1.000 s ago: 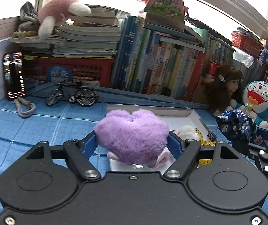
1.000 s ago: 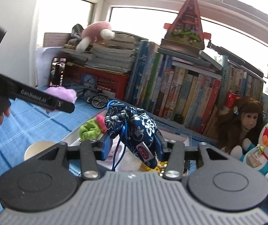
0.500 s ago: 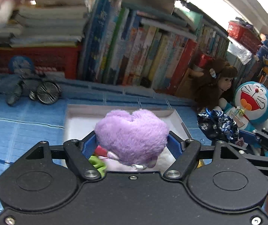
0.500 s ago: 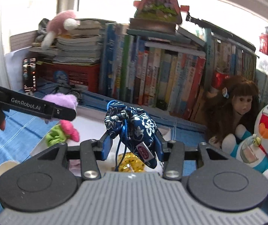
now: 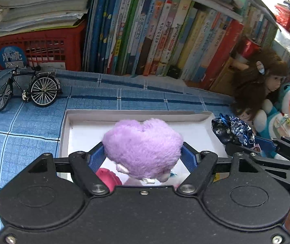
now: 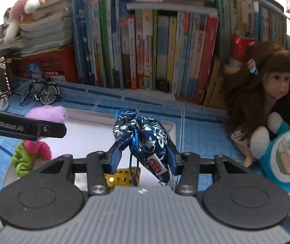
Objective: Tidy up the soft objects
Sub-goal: 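Carry the plush heart and floral pouch over the white tray with both tools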
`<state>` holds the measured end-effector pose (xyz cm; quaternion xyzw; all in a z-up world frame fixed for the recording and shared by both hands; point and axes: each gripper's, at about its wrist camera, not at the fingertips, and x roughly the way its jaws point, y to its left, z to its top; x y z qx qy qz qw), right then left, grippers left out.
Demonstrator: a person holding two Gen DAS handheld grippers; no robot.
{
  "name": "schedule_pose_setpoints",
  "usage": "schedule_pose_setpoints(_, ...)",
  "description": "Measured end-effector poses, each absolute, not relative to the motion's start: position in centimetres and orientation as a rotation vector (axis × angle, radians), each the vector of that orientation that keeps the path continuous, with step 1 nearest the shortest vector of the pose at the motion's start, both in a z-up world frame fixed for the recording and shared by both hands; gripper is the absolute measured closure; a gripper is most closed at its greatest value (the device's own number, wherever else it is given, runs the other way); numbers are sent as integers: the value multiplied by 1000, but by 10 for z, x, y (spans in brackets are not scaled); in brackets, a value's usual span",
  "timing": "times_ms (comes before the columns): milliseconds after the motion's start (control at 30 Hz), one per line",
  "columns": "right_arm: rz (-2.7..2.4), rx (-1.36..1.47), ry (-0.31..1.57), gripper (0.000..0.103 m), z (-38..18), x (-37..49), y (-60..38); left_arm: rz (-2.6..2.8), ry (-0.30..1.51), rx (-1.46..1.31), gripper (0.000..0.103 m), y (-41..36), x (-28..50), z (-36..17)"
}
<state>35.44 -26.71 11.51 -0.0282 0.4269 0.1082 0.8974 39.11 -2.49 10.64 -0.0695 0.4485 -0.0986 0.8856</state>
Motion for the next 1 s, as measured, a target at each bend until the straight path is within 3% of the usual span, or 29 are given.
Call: schedule_pose_setpoints(1000,249,-65,1015,47,72,381,-251,-230,1078,-125,28,-28,414,60)
